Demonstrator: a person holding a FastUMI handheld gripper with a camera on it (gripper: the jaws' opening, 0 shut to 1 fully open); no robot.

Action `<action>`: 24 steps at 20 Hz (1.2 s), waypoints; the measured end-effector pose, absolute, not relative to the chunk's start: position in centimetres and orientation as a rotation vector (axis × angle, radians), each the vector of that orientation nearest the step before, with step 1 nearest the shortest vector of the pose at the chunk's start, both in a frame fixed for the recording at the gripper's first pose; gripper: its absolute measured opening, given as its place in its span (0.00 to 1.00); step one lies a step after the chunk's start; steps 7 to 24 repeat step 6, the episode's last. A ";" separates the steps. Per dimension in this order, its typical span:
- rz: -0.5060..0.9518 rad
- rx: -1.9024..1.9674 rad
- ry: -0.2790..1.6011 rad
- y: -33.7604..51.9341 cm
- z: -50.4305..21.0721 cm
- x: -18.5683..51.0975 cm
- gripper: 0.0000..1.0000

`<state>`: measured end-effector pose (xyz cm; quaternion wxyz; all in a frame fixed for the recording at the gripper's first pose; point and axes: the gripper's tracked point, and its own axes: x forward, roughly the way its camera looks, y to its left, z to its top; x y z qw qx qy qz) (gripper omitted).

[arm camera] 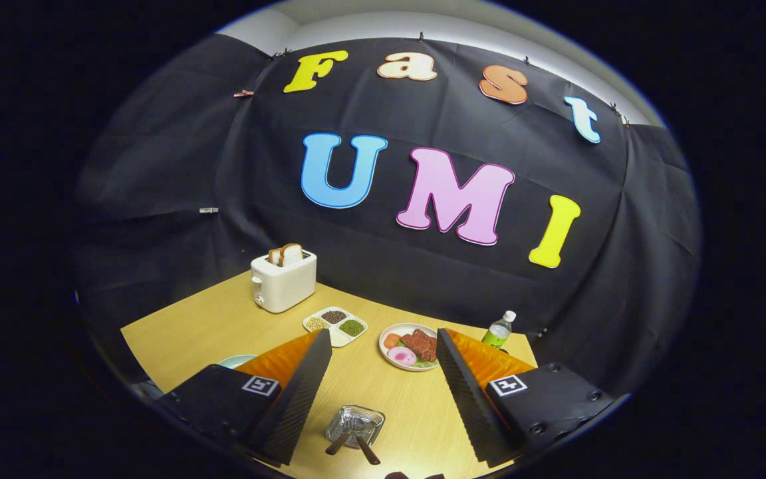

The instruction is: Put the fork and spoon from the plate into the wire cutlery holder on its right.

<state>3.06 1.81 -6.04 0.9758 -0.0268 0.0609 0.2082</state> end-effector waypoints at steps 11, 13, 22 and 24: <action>0.426 -0.070 0.117 1.7 -6.1 2.8 0.98; 0.426 -0.070 0.117 1.7 -6.1 2.8 0.98; 0.426 -0.070 0.117 1.7 -6.1 2.8 0.98; 0.426 -0.070 0.117 1.7 -6.1 2.8 0.98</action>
